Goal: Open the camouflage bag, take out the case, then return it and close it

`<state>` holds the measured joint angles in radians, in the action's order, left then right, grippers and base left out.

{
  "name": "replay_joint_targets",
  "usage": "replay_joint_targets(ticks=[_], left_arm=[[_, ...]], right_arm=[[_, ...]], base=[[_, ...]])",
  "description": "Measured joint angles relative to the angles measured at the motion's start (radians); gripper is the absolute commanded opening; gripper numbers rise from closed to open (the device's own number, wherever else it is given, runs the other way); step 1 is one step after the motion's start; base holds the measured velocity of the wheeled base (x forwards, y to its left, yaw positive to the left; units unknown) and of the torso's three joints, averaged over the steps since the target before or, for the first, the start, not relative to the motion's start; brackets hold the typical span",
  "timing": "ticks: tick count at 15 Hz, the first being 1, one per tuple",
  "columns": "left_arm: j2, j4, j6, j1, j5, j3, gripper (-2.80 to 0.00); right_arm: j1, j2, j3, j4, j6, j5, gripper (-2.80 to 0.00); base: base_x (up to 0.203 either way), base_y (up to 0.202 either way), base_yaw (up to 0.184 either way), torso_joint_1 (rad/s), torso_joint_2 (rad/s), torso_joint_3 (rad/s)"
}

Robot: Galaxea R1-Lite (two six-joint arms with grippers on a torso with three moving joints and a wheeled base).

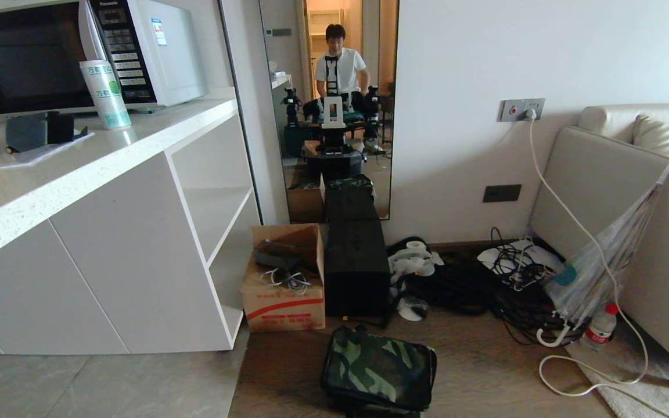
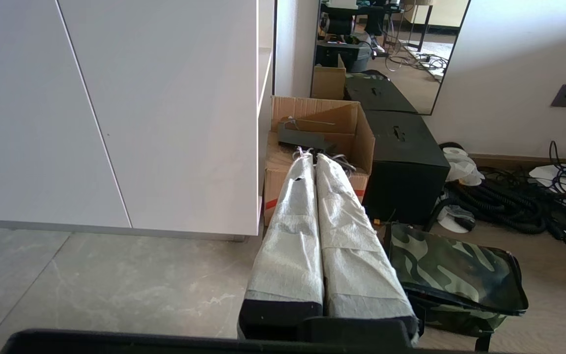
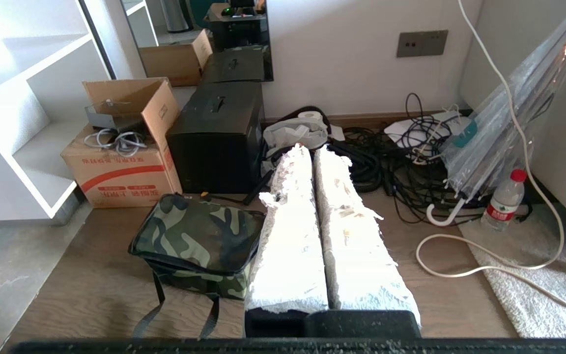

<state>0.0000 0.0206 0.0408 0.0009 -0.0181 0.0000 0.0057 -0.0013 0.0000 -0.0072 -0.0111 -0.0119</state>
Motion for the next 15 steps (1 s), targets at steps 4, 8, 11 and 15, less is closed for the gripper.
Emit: replay_joint_targets(ticks=[4,8,11,15], left_arm=[[0.0,0.0,0.0,0.0,0.0,0.0,-2.8],[0.0,0.0,0.0,0.0,0.0,0.0,-2.8],[0.0,0.0,0.0,-0.001,0.0,0.0,-2.8],[0.0,0.0,0.0,0.0,0.0,0.0,-2.8]], right_arm=[[0.0,0.0,0.0,0.0,0.001,0.0,-2.8],[0.0,0.0,0.0,0.0,0.0,0.0,-2.8],[0.0,0.0,0.0,0.0,0.0,0.0,-2.8],[0.0,0.0,0.0,0.0,0.0,0.0,-2.8]], base=[[0.0,0.0,0.0,0.0,0.0,0.0],[0.0,0.0,0.0,0.0,0.0,0.0],[0.0,0.0,0.0,0.0,0.0,0.0],[0.0,0.0,0.0,0.0,0.0,0.0]])
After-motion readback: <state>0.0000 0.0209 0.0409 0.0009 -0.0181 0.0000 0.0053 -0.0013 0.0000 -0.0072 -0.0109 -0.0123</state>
